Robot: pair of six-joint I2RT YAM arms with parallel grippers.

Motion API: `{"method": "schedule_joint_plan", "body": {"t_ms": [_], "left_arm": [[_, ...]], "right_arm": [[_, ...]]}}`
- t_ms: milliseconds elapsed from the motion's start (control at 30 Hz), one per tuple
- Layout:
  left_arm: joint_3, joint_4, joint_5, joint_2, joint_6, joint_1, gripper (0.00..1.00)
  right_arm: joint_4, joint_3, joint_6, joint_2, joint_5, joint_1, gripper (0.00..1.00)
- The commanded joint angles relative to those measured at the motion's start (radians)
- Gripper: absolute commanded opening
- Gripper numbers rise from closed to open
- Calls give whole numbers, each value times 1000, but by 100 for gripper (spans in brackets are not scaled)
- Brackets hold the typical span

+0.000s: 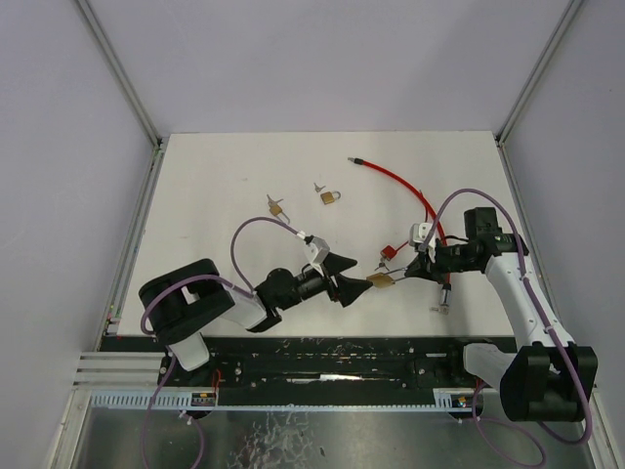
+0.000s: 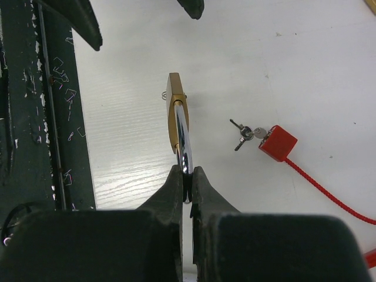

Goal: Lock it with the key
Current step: Lock the lock.

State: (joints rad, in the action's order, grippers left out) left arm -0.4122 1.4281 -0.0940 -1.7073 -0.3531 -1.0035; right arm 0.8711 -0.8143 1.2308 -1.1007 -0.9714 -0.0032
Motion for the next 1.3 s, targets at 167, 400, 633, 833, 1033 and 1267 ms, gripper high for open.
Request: {"method": "schedule_joint_plan", "body": {"t_ms": [167, 400, 633, 833, 1033, 1267], "left_arm": [[-6, -71, -55, 0, -98, 15, 69], [-37, -115, -72, -29, -108, 29, 59], [-72, -112, -80, -80, -80, 29, 56], [-67, -32, -81, -121, -45, 25, 54], [-97, -50, -86, -147, -40, 25, 53], [-124, -56, -69, -170, -20, 25, 47]], "right_arm": [[17, -76, -13, 23, -89, -31, 0], [34, -95, -22, 20, -92, -42, 0], [48, -102, -21, 28, -103, -51, 0], [57, -107, -14, 35, -111, -54, 0], [68, -109, -3, 46, -119, -57, 0], [83, -108, 14, 45, -127, -57, 0]]}}
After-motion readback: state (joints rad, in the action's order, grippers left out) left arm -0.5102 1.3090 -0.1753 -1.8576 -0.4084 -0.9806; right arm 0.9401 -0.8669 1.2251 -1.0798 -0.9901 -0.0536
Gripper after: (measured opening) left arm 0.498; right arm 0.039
